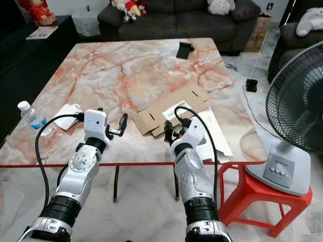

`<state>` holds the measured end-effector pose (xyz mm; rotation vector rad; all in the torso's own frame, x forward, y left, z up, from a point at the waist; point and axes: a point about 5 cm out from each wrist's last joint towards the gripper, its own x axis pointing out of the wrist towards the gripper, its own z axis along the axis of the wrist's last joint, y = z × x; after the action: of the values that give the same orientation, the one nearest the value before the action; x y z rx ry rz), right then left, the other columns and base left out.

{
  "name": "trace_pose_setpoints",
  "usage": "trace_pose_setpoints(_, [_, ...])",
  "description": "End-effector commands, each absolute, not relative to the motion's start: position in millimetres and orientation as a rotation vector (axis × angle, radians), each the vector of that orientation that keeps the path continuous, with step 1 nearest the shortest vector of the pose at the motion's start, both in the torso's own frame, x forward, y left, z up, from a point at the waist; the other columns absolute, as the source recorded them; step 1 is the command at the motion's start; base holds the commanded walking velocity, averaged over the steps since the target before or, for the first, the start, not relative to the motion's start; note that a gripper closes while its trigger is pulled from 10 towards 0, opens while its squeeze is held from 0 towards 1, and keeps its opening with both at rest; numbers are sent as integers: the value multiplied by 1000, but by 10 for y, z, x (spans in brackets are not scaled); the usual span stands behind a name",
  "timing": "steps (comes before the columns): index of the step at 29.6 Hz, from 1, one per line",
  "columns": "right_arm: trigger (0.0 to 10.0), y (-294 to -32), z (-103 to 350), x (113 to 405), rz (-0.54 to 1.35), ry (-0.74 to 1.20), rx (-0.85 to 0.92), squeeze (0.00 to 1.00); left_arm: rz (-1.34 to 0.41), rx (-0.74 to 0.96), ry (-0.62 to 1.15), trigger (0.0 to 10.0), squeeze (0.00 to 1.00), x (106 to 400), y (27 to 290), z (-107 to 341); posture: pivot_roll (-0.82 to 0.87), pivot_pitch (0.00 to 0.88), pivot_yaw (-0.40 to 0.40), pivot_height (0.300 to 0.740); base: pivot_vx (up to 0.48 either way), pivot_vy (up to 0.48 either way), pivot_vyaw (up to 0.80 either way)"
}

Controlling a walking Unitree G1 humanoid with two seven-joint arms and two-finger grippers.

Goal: Picking trash to rubbish bin

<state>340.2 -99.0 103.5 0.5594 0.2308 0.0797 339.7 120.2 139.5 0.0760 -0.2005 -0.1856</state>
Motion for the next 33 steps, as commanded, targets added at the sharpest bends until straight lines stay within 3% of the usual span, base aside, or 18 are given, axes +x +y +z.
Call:
trace_pose_setpoints(1, [10000,-789,1142,3447,141,215,594,0,-172,73,-220,10000,0,3423,1215,1476,98,85,53,740,461,0,0])
trace_pose_setpoints(18, [10000,-786,1161,3455,151,211,619,0,-178,60,-232,10000,0,3419,1207,1497,99,87,50,740,465,0,0])
trace_pose_setpoints(33, [10000,-787,1134,3417,163,223,619,0,-238,50,-218,10000,0,3404,1123,1479,99,89,49,740,0,0,0])
